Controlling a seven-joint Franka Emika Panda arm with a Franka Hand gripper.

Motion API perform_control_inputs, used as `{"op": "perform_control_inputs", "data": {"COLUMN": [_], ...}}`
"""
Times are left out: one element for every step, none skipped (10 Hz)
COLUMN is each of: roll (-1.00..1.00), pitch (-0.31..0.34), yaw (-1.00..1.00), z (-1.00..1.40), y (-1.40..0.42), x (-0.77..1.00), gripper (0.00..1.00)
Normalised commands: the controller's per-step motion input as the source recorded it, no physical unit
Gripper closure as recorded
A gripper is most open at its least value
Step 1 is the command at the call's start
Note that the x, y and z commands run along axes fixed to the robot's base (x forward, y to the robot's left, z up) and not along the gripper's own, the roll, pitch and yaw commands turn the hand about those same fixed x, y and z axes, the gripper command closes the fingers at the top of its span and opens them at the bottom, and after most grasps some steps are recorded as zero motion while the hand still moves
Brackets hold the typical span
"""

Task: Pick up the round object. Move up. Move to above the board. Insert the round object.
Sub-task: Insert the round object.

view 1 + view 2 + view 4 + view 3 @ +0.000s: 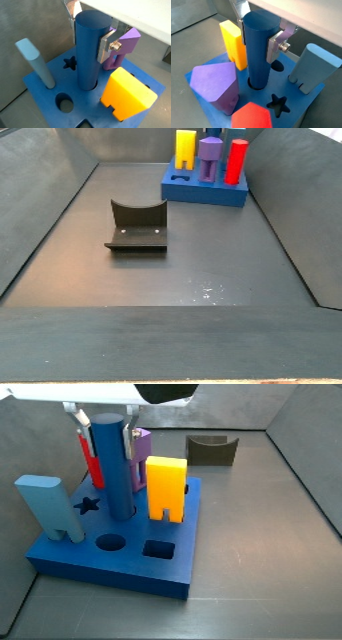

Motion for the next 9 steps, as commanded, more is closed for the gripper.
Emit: {"op": "perform_control_inputs", "data": {"roll": [0.0, 0.0, 0.0, 0.04, 0.05, 0.02, -0.01, -0.01, 0.0], "pitch": [0.084, 0.011, -0.076, -0.096, -0.069, -0.059, -0.057, -0.046, 0.0], "yaw": [0.0, 0.0, 0.0, 0.0, 0.0, -0.01, -0.03, 0.0, 0.0], "z": [-0.07, -0.18, -0.49, -0.59, -0.58, -0.54, -0.31, -0.05, 0.0], "y": [0.25, 0.08, -0.06, -0.18, -0.19, -0.13, -0.02, 0.0, 0.0], "x": [0.0, 0.0, 0.0, -0.01, 0.0, 0.0, 0.0, 0.0, 0.0], "gripper": [1.0, 1.0, 1.0, 1.0, 1.0, 1.0, 1.0, 1.0, 1.0]}}
